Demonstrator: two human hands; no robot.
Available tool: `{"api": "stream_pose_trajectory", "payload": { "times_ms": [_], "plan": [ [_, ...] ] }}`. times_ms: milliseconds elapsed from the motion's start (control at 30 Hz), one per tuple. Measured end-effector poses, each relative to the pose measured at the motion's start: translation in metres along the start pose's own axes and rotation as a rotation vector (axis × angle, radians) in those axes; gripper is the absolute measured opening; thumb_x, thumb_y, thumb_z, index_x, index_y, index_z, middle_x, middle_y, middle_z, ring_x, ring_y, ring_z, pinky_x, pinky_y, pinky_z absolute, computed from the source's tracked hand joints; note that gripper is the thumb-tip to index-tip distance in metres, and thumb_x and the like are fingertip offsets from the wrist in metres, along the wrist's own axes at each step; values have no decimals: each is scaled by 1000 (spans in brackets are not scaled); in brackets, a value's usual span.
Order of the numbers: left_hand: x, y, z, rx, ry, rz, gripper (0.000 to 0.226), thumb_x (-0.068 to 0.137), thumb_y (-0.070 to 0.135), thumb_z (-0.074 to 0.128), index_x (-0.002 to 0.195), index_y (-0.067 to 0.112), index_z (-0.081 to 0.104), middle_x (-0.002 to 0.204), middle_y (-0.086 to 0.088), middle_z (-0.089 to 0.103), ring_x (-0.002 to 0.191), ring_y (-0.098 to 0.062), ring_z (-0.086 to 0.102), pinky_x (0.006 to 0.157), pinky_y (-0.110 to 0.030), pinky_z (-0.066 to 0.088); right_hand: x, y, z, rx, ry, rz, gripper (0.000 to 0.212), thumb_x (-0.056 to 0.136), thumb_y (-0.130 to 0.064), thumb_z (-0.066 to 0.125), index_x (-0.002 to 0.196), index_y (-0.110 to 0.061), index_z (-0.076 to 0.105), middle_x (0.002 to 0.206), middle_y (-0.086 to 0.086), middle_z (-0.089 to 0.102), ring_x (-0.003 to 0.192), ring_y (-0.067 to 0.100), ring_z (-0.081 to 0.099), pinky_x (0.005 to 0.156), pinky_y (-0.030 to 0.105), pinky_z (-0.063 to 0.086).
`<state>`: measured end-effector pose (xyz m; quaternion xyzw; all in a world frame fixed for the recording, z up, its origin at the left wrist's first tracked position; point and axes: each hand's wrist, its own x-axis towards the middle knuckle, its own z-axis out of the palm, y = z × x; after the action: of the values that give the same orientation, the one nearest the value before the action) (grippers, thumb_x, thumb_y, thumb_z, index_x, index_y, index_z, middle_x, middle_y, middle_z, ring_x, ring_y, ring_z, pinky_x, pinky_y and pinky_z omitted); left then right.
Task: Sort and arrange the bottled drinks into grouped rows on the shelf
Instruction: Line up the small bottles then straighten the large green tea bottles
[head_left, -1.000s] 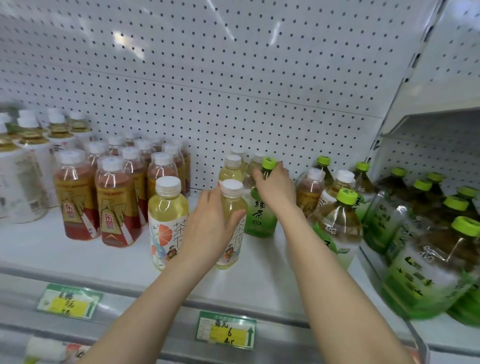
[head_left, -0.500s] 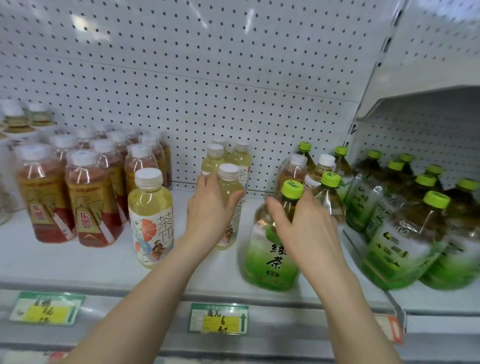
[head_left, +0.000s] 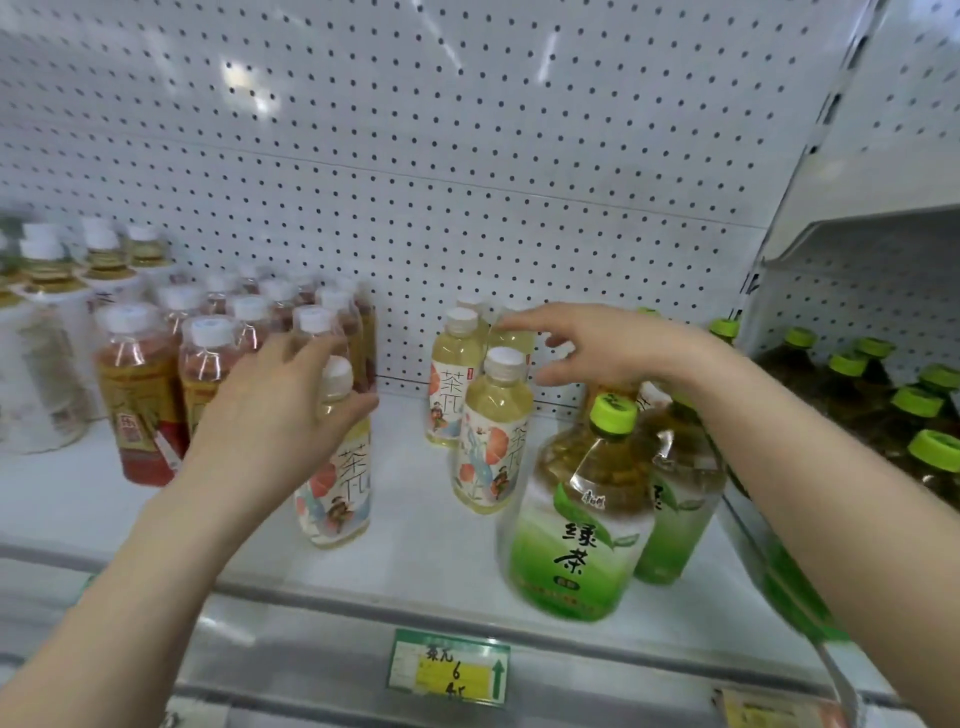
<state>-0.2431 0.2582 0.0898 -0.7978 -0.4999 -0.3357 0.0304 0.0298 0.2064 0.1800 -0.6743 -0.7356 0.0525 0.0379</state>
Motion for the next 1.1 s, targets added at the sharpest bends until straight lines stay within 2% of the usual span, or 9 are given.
{"api": "stream_pose_trajectory", "payload": {
  "times_ms": [67, 133, 300, 400, 533, 700, 833, 933, 1100],
  "plan": [
    [-4, -6, 3, -14, -37, -20, 53, 87, 45, 63, 136, 26, 54, 119, -9, 67, 104, -36, 64, 78, -44, 49, 24, -2, 5, -21, -159, -46, 63, 91, -21, 69, 145, -43, 43, 154, -10, 40, 125, 18, 53, 107, 39, 42],
    [-2, -7, 6, -82, 26, -6, 44, 87, 42, 65, 130, 33, 58, 108, -5, 73, 97, -33, 67, 74, -40, 48, 40, -2, 8, -37, -135, -76, 49, 88, -21, 73, 131, -38, 58, 139, -3, 55, 109, 19, 61, 99, 39, 49],
    [18, 5, 32, -225, 9, 42, 43, 89, 40, 66, 131, 38, 58, 110, 1, 73, 95, -26, 67, 80, -38, 51, 69, 11, 9, -168, -38, -20, 37, 85, -28, 76, 120, -28, 65, 102, 3, 70, 89, 22, 68, 79, 32, 53],
    [40, 18, 52, -327, -35, 101, 43, 90, 37, 66, 132, 36, 58, 111, 2, 72, 90, -16, 62, 78, -33, 48, 91, 21, 10, -188, -19, 39, 37, 85, -29, 76, 120, -25, 65, 104, 6, 71, 82, 22, 71, 77, 32, 55],
    [70, 23, 74, -422, -145, 146, 44, 93, 34, 63, 136, 36, 53, 125, 8, 67, 104, -12, 63, 90, -36, 52, 115, 29, 9, -172, 6, 85, 44, 84, -31, 77, 123, -19, 62, 99, 3, 67, 71, 18, 67, 54, 23, 45],
    [92, 22, 87, -466, -202, 225, 43, 96, 25, 60, 138, 31, 53, 136, 5, 61, 121, -16, 58, 99, -42, 48, 123, 35, 10, -140, 9, 118, 51, 84, -35, 77, 128, -18, 56, 104, 4, 64, 69, 15, 63, 59, 26, 50],
    [92, 12, 92, -515, -193, 256, 44, 96, 21, 61, 138, 30, 53, 136, 6, 59, 122, -12, 54, 100, -39, 48, 93, 47, -19, -10, -39, 132, 62, 90, -45, 68, 143, -27, 41, 119, -3, 64, 85, 13, 70, 82, 33, 57],
    [90, 7, 95, -539, -179, 287, 45, 95, 22, 60, 138, 33, 53, 132, 11, 57, 120, -10, 53, 98, -39, 48, 42, 76, -44, 213, 177, 150, 47, 90, -41, 68, 134, -35, 52, 115, -13, 66, 88, 13, 72, 84, 35, 57],
    [86, 13, 101, -609, -162, 293, 45, 94, 23, 59, 133, 45, 50, 128, 18, 53, 114, -6, 52, 86, -26, 45, -45, 131, -25, 487, 574, 320, 23, 90, -33, 70, 113, -32, 66, 104, -5, 72, 91, 15, 71, 88, 42, 58]
  ]
}}
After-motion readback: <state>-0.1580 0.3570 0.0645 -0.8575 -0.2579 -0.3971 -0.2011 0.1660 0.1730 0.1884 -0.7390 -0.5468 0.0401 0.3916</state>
